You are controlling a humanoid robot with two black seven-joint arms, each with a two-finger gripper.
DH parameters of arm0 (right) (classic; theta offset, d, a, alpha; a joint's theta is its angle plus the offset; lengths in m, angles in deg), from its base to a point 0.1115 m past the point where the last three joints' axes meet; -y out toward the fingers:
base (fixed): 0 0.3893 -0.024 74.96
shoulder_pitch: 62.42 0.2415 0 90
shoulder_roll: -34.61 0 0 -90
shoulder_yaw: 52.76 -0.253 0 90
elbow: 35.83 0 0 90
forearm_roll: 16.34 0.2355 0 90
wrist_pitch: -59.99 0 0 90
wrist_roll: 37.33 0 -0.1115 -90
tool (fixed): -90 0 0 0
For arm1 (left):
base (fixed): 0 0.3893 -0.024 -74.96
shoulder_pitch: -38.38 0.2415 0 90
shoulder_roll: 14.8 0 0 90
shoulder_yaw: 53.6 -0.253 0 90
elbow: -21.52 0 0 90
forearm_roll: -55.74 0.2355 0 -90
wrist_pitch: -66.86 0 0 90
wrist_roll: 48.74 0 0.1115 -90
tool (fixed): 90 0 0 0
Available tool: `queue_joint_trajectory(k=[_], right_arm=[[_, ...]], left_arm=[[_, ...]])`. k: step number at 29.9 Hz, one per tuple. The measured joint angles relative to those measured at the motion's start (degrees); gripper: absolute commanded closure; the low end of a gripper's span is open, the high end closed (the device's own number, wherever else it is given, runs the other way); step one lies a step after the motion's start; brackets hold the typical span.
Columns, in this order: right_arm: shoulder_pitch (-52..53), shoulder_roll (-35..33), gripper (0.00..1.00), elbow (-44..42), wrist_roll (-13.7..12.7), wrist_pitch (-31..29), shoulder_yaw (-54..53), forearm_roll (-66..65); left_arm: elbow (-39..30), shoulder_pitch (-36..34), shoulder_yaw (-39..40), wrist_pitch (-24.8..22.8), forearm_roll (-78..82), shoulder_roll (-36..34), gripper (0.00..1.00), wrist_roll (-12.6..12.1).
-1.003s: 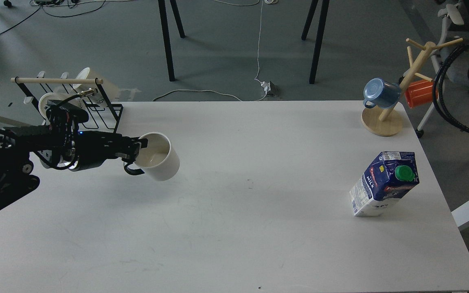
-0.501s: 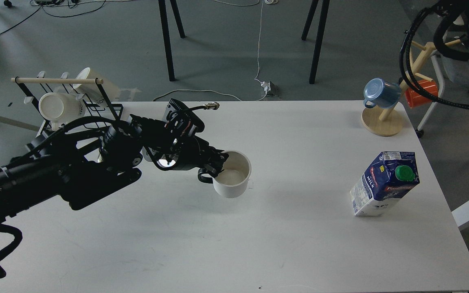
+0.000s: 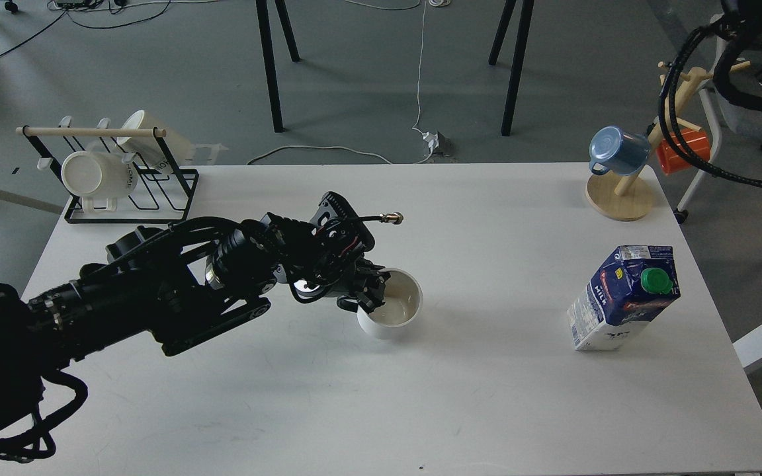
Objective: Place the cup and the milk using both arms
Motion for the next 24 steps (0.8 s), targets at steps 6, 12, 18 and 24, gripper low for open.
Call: queue_joint_trajectory(k=[6,12,18,24], right_arm=[[0.0,0.0,0.00,0.0,0.0,0.0,0.0,0.0],[0.0,0.0,0.00,0.0,0.0,0.0,0.0,0.0],[-0.1,-1.1,0.00,0.1,-0.7,0.0,0.0,-0.1],[-1.4,-4.5,0.00,0.4,-2.0,0.0,-0.2,0.0]], left_arm=[[0.4,1.3,0.4,0.0,-0.5,0.0,0.77,0.2],[0.4,1.4,1.7,0.5,-1.0,-0.6,0.48,0.7],[-2.9,1.3,10.2,0.5,-6.9,-2.6,0.41,0.7],[-4.3,1.3,19.0,0.6,-20.2,-6.8,0.26,1.8]])
